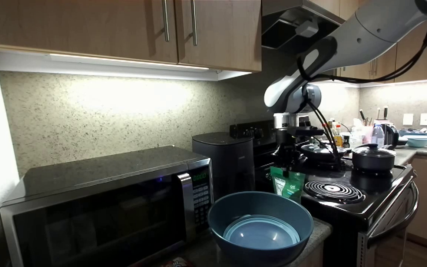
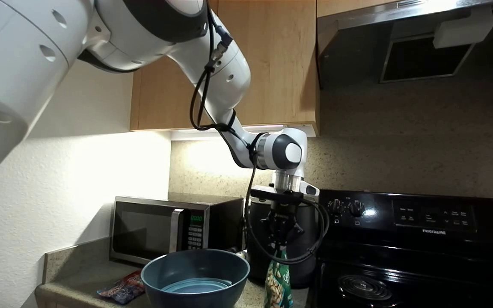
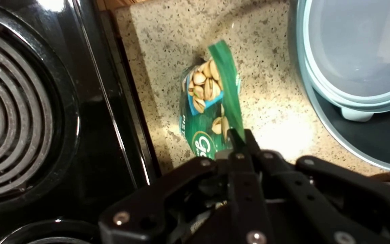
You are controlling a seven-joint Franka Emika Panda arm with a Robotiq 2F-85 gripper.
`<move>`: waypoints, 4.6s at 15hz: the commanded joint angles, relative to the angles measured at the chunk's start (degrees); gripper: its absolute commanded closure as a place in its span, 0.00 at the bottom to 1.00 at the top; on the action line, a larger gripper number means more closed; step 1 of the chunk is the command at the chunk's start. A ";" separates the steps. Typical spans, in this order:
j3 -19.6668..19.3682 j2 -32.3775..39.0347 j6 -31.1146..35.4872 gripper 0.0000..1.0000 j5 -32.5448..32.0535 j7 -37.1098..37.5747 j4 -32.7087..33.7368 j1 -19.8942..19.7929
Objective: Pick up the three sachets from the countertop and put them in the blue dish.
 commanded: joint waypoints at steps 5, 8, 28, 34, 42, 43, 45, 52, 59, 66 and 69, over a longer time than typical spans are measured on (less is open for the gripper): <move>0.37 1.08 -0.30 0.42 -0.93 -0.47 -0.07 -0.06; 0.55 1.80 -0.54 0.75 -0.79 -0.73 0.18 -0.16; 1.65 -15.94 1.07 1.00 -10.43 6.63 -3.21 6.19; 5.40 -22.28 -8.15 1.00 -8.91 3.84 -2.27 9.45; 8.55 -21.76 -18.44 0.98 -8.08 5.18 -0.34 12.56; 8.64 -21.75 -18.72 0.98 -8.06 5.18 -0.34 12.61; 8.57 -21.76 -18.77 0.98 -8.05 5.18 -0.34 12.55; 9.61 -16.93 -18.56 1.00 -8.24 5.45 -5.14 13.34; 9.45 -9.08 -16.95 0.72 -9.72 5.49 -6.97 13.52; 10.10 -9.66 -16.89 0.30 -12.42 5.61 -3.72 14.50; 11.53 -11.03 -16.52 0.11 -16.12 5.20 -0.95 16.37</move>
